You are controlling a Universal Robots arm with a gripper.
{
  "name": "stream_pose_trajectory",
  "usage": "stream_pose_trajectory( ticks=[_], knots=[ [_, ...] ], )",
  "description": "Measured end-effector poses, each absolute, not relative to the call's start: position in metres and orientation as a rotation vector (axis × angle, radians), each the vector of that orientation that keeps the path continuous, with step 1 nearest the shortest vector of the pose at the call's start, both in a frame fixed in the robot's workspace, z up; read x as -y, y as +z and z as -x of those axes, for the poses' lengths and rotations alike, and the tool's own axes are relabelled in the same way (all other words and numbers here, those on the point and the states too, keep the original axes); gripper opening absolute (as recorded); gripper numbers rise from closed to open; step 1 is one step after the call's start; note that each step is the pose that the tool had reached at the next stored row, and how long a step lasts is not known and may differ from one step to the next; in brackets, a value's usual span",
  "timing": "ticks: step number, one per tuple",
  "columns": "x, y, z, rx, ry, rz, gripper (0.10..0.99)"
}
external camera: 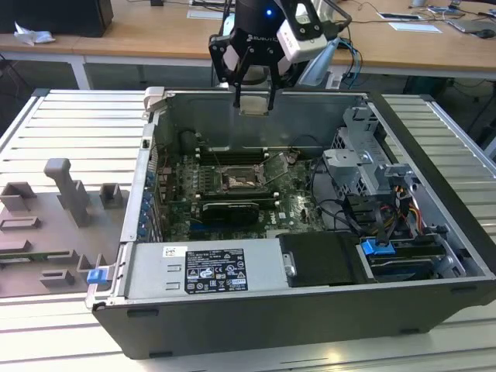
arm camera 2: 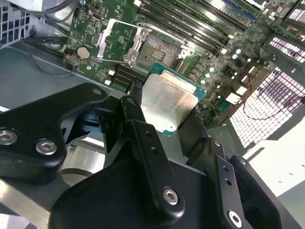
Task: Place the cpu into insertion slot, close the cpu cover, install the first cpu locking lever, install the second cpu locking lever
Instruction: 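Place the cpu into insertion slot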
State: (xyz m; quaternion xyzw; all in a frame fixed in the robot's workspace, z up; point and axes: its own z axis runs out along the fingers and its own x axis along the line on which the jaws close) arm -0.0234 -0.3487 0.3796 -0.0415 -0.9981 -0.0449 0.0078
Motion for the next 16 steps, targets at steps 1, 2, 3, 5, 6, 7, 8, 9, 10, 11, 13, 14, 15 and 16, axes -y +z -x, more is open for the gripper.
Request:
stream_pose_trajectory(
  ticks=[1,2,3,5,6,7,8,9,10,11,13,14,15,16],
  knots=[
    [0.3487,0.3796,0.0234,3.120,-0.140,0.153,0.541],
    [0.3487,0.3795,0.0234,3.119,-0.140,0.170,0.541],
    [0.3486,0.3795,0.0233,3.119,-0.140,0.184,0.541],
    [0.3487,0.3795,0.0234,3.117,-0.140,0.231,0.541],
    [0.3487,0.3794,0.0233,3.117,-0.141,0.240,0.541],
    [0.3487,0.3794,0.0234,3.116,-0.141,0.249,0.541],
    [0.3487,0.3794,0.0234,3.116,-0.140,0.258,0.541],
    [0.3487,0.3793,0.0234,3.115,-0.141,0.267,0.541],
    [0.3487,0.3790,0.0234,3.114,-0.141,0.282,0.541],
    [0.3487,0.3788,0.0234,3.114,-0.141,0.294,0.541],
    [0.3487,0.3787,0.0234,3.113,-0.141,0.305,0.541],
    [0.3487,0.3786,0.0234,3.112,-0.141,0.312,0.541],
    [0.3487,0.3786,0.0234,3.112,-0.141,0.318,0.541],
    [0.3487,0.3786,0.0234,3.112,-0.141,0.322,0.541]
  ],
)
